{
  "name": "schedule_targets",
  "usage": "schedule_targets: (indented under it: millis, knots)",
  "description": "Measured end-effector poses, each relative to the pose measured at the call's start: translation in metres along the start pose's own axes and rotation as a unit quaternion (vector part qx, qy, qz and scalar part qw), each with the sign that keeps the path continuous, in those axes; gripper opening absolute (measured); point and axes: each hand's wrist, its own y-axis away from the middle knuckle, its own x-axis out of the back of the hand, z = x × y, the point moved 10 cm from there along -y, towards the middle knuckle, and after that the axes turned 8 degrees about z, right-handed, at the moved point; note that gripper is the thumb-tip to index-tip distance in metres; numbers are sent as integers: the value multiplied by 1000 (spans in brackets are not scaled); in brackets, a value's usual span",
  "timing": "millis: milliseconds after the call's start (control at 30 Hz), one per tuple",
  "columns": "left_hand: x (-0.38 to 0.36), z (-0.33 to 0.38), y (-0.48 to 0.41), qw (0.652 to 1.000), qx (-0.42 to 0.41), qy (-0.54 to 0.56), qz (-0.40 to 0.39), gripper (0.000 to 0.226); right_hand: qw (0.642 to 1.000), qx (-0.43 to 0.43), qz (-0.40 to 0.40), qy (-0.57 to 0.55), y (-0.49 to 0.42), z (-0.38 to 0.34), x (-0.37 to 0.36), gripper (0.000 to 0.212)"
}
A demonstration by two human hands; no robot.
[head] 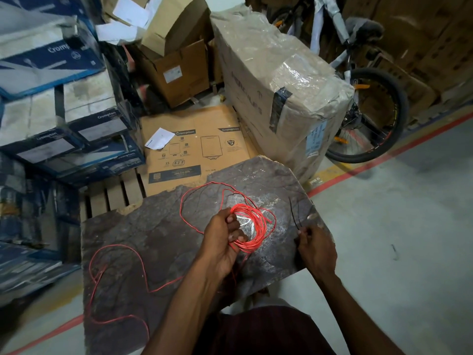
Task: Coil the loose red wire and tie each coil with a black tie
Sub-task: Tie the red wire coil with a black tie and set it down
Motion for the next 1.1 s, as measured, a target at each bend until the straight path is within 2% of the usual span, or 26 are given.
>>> schedule_targets:
  millis: [233, 467, 633, 833, 1100]
  knots:
    - [-15, 25, 19, 999, -10, 23, -44, 42, 982, 95, 86, -138, 25, -72, 52, 10]
    - [-19, 63, 39, 993, -32, 70, -93, 45, 928, 276, 117, -221, 52, -154, 79, 6]
    - [-17, 85, 54, 986, -41, 104, -127, 47, 904, 315, 109, -266, 59, -182, 84, 17]
    - [-13, 97, 62, 982, -37, 114, -147, 49, 886, 332, 134, -294, 67, -211, 94, 10]
    - [-8, 98, 70, 983, -42, 100, -148, 48, 851, 377, 170, -324, 83, -252, 117, 15]
